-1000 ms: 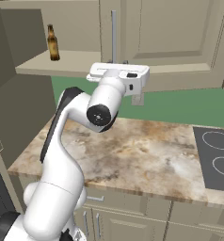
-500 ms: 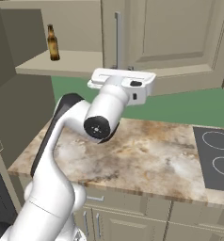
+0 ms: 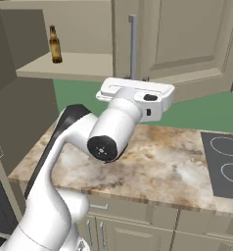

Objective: Get the candle and the beer from the cabinet and move them to the dining counter.

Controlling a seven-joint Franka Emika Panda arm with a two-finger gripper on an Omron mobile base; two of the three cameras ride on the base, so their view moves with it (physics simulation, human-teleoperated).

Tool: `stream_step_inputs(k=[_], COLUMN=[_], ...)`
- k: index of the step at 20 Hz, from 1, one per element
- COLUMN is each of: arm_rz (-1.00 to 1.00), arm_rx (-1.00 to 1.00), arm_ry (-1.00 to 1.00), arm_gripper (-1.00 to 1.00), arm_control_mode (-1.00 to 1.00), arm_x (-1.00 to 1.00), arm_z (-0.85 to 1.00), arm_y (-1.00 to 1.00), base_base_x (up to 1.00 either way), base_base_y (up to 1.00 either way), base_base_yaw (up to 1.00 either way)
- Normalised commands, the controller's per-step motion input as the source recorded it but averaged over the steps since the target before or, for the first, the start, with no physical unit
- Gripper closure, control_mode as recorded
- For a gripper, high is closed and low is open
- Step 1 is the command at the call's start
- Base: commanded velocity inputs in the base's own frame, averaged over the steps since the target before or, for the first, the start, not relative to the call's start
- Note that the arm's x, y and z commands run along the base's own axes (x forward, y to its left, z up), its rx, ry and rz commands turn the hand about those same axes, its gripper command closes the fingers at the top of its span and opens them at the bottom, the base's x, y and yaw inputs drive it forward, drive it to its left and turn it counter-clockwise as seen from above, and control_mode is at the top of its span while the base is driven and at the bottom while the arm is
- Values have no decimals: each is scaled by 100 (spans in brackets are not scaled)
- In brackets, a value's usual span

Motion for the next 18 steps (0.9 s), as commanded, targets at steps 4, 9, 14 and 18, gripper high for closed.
stream_step_inputs(k=[4, 9, 14, 18], arm_rz=[-7, -7, -7, -3], arm_rx=[0, 0, 0, 0], arm_ry=[0, 0, 0, 0], arm_gripper=[100, 100, 100, 100], arm_control_mode=[-100, -100, -100, -100], arm_x=[-54, -51, -41, -29], arm_z=[0, 1, 0, 0], arm_y=[-85, -83, -72, -51], base_base_x=[0, 0, 0, 0], base_base_y=[0, 0, 0, 0], base_base_yaw=[0, 0, 0, 0])
